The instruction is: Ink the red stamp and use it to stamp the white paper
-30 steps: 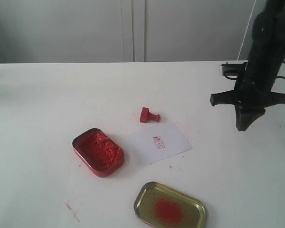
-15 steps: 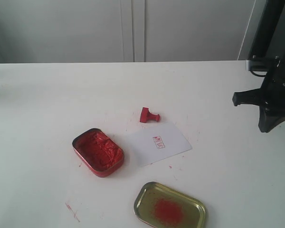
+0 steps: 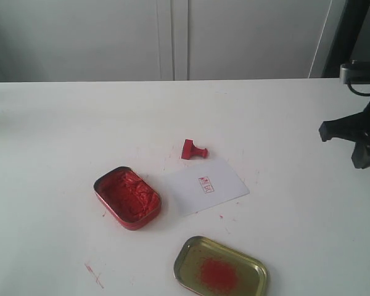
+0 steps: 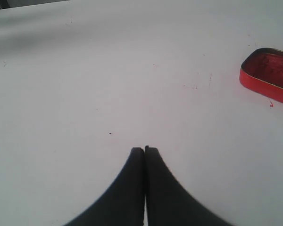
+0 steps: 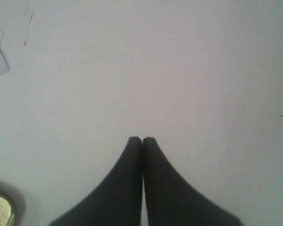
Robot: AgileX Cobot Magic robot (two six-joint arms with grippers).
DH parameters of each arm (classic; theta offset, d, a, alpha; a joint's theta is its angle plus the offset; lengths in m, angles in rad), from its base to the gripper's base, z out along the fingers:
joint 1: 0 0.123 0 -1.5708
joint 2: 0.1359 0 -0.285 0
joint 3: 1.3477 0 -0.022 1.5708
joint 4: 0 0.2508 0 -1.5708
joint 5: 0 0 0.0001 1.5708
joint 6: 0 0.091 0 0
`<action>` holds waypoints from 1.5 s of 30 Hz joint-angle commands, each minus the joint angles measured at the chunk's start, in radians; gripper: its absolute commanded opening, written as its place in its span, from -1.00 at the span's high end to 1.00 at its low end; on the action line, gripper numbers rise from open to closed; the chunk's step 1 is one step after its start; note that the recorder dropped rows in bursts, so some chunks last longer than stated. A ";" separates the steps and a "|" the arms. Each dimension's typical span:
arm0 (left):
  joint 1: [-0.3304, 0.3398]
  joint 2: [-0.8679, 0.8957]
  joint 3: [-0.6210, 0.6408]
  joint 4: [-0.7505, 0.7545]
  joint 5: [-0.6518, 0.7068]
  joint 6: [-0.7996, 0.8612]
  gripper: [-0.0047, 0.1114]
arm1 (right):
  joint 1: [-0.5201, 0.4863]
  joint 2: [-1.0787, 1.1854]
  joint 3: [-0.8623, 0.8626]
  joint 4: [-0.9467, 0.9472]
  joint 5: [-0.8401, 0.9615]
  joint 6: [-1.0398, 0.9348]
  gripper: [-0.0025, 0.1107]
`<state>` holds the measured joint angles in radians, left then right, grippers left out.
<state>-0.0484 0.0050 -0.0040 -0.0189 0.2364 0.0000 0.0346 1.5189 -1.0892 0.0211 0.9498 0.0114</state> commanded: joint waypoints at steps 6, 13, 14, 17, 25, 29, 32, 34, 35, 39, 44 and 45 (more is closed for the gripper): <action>0.001 -0.005 0.004 -0.005 -0.004 0.000 0.92 | -0.006 -0.155 0.099 -0.021 -0.097 -0.023 0.96; 0.001 -0.005 0.004 -0.005 -0.004 0.000 0.92 | -0.006 -0.284 0.187 -0.021 -0.187 -0.035 0.96; 0.001 -0.005 0.004 -0.005 -0.004 0.000 0.92 | -0.006 -0.305 0.199 -0.021 -0.196 -0.035 0.96; 0.001 -0.005 0.004 -0.005 -0.004 0.000 0.92 | -0.006 -0.369 0.234 -0.021 -0.229 -0.035 0.96; 0.001 -0.005 0.004 -0.005 -0.004 0.000 0.92 | -0.006 -0.520 0.302 -0.021 -0.261 -0.045 0.96; 0.001 -0.005 0.004 -0.005 -0.004 0.000 0.92 | -0.006 -0.599 0.334 -0.021 -0.278 -0.058 0.96; 0.001 -0.005 0.004 -0.005 -0.004 0.000 0.92 | -0.006 -0.654 0.359 -0.021 -0.278 -0.058 0.96; 0.001 -0.005 0.004 -0.005 -0.004 0.000 0.92 | -0.006 -0.692 0.374 -0.021 -0.278 -0.058 0.96; 0.001 -0.005 0.004 -0.005 -0.004 0.000 0.92 | -0.006 -0.705 0.380 -0.021 -0.280 -0.058 0.96; 0.001 -0.005 0.004 -0.005 -0.004 0.000 0.92 | -0.006 -0.776 0.415 -0.021 -0.298 -0.058 0.96; 0.001 -0.005 0.004 -0.005 -0.004 0.000 0.92 | -0.006 -0.818 0.441 -0.021 -0.327 -0.058 0.96; 0.001 -0.005 0.004 -0.005 -0.004 0.000 0.92 | -0.006 -0.820 0.441 -0.021 -0.327 -0.058 0.96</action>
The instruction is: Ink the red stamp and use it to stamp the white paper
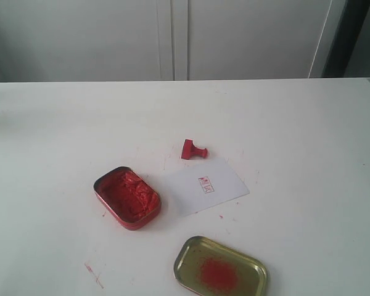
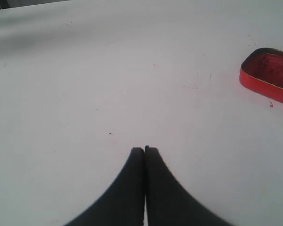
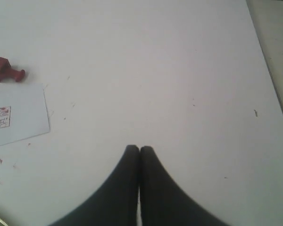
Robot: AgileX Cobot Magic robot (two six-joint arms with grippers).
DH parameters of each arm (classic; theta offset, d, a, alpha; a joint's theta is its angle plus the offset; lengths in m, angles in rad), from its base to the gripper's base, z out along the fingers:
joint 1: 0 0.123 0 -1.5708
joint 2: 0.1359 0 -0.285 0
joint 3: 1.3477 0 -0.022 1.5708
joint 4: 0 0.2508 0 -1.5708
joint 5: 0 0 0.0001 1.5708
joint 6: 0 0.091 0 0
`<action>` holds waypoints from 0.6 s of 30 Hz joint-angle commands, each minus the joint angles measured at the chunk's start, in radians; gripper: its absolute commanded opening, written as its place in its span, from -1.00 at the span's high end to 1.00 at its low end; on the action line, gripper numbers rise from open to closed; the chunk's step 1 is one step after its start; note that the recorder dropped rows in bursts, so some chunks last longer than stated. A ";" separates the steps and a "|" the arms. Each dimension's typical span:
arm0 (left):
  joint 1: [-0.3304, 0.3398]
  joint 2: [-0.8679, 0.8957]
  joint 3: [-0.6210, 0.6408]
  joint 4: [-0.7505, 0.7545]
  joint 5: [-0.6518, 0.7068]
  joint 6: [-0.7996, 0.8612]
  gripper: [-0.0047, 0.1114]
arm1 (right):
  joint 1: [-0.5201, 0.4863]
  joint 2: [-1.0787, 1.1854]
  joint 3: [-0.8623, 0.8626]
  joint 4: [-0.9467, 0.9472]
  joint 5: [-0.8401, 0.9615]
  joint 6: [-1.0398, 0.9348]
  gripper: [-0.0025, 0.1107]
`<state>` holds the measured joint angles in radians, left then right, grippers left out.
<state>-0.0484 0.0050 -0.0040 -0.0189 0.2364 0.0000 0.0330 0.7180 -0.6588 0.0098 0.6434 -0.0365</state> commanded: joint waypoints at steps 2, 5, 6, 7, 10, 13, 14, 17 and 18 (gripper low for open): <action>0.001 -0.005 0.004 -0.005 -0.004 0.000 0.92 | -0.004 -0.023 0.011 -0.010 -0.024 -0.011 0.96; 0.001 -0.005 0.004 -0.005 -0.004 0.000 0.92 | -0.004 -0.028 0.011 -0.010 -0.023 -0.011 0.96; 0.001 -0.005 0.004 -0.005 -0.004 0.000 0.92 | -0.004 -0.028 0.011 -0.010 -0.023 -0.011 0.96; 0.001 -0.005 0.004 -0.005 -0.004 0.000 0.92 | -0.004 -0.028 0.011 -0.010 -0.023 -0.011 0.96; 0.001 -0.005 0.004 -0.005 -0.004 0.000 0.92 | -0.004 -0.028 0.011 -0.010 -0.023 -0.011 0.96; 0.001 -0.005 0.004 -0.005 -0.004 0.000 0.92 | -0.004 -0.028 0.011 -0.010 -0.021 -0.011 0.96; 0.001 -0.005 0.004 -0.005 -0.004 0.000 0.92 | -0.004 -0.028 0.011 -0.010 -0.021 -0.011 0.96; 0.001 -0.005 0.004 -0.005 -0.004 0.000 0.92 | -0.004 -0.028 0.011 -0.010 -0.021 -0.011 0.96; 0.001 -0.005 0.004 -0.005 -0.004 0.000 0.92 | -0.004 -0.028 0.011 -0.010 -0.021 -0.011 0.96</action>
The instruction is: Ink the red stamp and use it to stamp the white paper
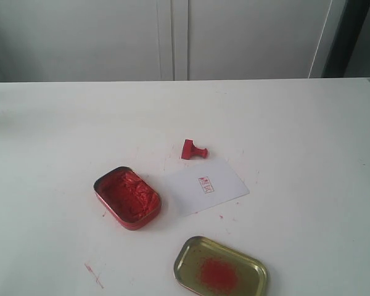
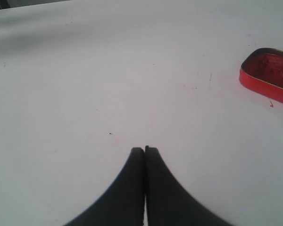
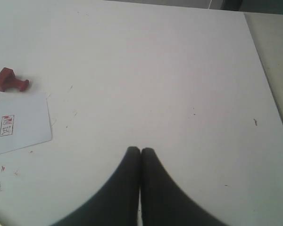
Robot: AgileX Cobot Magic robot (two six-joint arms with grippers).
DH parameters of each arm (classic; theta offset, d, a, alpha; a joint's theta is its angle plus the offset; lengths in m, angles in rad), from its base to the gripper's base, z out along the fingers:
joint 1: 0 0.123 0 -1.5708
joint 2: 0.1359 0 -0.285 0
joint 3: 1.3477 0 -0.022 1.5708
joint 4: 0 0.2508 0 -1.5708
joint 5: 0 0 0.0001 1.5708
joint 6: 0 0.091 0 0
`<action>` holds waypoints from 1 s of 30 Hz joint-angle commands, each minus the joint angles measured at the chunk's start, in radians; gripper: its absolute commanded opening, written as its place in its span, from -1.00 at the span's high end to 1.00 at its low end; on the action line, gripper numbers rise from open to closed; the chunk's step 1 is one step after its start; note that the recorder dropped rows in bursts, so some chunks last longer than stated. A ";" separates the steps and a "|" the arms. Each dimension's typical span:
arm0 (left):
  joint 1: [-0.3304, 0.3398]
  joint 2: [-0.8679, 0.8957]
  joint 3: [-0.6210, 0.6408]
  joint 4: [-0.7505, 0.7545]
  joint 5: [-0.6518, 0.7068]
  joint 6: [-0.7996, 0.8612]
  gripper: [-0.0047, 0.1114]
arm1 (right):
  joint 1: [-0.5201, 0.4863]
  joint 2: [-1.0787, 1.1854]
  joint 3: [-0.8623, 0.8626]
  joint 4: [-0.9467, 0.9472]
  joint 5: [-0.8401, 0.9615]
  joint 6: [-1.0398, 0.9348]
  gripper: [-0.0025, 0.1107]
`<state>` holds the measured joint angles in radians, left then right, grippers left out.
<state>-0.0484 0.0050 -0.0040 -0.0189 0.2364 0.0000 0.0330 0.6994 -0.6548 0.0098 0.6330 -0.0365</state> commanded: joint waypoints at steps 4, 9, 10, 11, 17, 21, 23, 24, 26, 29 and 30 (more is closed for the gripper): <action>0.001 -0.005 0.004 -0.005 -0.004 0.000 0.92 | -0.004 -0.009 0.007 -0.010 -0.011 -0.011 0.96; 0.001 -0.005 0.004 -0.005 -0.004 0.000 0.92 | -0.004 -0.011 0.007 -0.010 -0.011 -0.011 0.96; 0.001 -0.005 0.004 -0.005 -0.004 0.000 0.92 | -0.002 -0.014 0.007 -0.010 -0.011 -0.011 0.96; 0.001 -0.005 0.004 -0.005 -0.004 0.000 0.92 | -0.002 -0.024 0.007 -0.010 -0.011 -0.011 0.96; 0.001 -0.005 0.004 -0.005 -0.004 0.000 0.92 | -0.002 -0.128 0.007 -0.010 -0.009 -0.011 0.96; 0.001 -0.005 0.004 -0.005 -0.004 0.000 0.92 | -0.002 -0.198 0.007 -0.010 -0.009 -0.011 0.96; 0.001 -0.005 0.004 -0.005 -0.004 0.000 0.92 | -0.002 -0.222 0.007 -0.010 -0.009 -0.011 0.96; 0.001 -0.005 0.004 -0.005 -0.004 0.000 0.92 | -0.002 -0.231 0.007 -0.010 -0.009 -0.011 0.96; 0.001 -0.005 0.004 -0.005 -0.004 0.000 0.92 | -0.002 -0.254 0.007 -0.010 -0.009 -0.011 0.96; 0.001 -0.005 0.004 -0.005 -0.004 0.000 0.92 | -0.002 -0.260 0.007 -0.010 -0.011 -0.011 0.96; 0.001 -0.005 0.004 -0.005 -0.004 0.000 0.92 | -0.002 -0.260 0.007 -0.010 -0.011 -0.011 0.96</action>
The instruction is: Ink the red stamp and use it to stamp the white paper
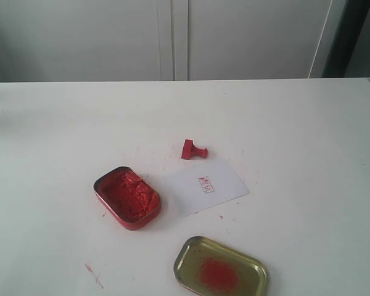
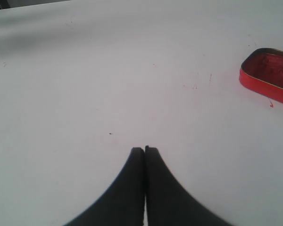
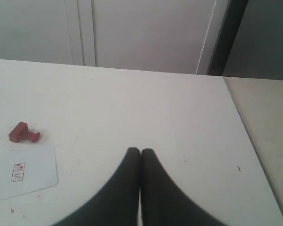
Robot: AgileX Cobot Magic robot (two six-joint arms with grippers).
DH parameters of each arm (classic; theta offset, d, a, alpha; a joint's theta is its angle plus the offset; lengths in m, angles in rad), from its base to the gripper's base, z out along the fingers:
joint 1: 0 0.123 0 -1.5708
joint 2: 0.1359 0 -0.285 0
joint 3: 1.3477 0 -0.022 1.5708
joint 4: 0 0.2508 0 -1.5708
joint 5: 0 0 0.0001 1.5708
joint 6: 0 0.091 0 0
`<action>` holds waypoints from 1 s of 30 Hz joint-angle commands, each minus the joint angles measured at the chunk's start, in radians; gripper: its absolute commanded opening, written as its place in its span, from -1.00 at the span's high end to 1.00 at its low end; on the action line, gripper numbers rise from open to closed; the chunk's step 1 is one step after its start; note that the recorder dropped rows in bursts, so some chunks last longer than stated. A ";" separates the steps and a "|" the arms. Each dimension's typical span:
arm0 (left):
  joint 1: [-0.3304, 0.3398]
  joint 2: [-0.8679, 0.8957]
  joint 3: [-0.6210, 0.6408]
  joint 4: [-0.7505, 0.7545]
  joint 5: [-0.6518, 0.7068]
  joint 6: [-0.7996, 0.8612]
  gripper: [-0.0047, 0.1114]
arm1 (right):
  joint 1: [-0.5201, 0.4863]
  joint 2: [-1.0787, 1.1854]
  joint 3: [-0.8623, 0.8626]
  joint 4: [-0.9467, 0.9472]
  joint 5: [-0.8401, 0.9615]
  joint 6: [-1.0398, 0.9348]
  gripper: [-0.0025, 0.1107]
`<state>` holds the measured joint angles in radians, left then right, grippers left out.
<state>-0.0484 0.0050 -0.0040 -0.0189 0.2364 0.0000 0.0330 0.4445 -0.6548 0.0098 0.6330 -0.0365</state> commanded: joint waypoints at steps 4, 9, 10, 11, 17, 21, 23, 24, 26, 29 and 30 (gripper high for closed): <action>0.001 -0.005 0.004 -0.005 -0.004 0.000 0.92 | -0.002 -0.056 0.007 -0.010 -0.011 -0.011 0.96; 0.001 -0.005 0.004 -0.005 -0.004 0.000 0.92 | -0.002 -0.160 0.007 -0.010 -0.009 -0.011 0.96; 0.001 -0.005 0.004 -0.005 -0.004 0.000 0.92 | -0.002 -0.175 0.007 -0.010 -0.009 -0.011 0.96; 0.001 -0.005 0.004 -0.005 -0.004 0.000 0.92 | -0.002 -0.181 0.007 -0.010 -0.009 -0.011 0.96; 0.001 -0.005 0.004 -0.005 -0.004 0.000 0.92 | -0.002 -0.199 0.009 -0.010 -0.011 -0.011 0.96; 0.001 -0.005 0.004 -0.005 -0.004 0.000 0.92 | -0.002 -0.232 0.023 -0.010 -0.007 -0.011 0.96; 0.001 -0.005 0.004 -0.005 -0.004 0.000 0.92 | -0.002 -0.254 0.033 -0.010 -0.010 -0.011 0.96; 0.001 -0.005 0.004 -0.005 -0.004 0.000 0.92 | -0.002 -0.265 0.041 -0.010 -0.010 -0.011 0.96; 0.001 -0.005 0.004 -0.005 -0.004 0.000 0.92 | -0.002 -0.289 0.054 -0.010 -0.008 -0.011 0.96; 0.001 -0.005 0.004 -0.005 -0.004 0.000 0.92 | -0.002 -0.327 0.071 -0.010 -0.006 -0.011 0.96; 0.001 -0.005 0.004 -0.005 -0.004 0.000 0.92 | -0.002 -0.338 0.076 -0.010 -0.006 -0.011 0.96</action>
<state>-0.0484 0.0050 -0.0040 -0.0189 0.2364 0.0000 0.0330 0.1381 -0.5949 0.0058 0.6349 -0.0365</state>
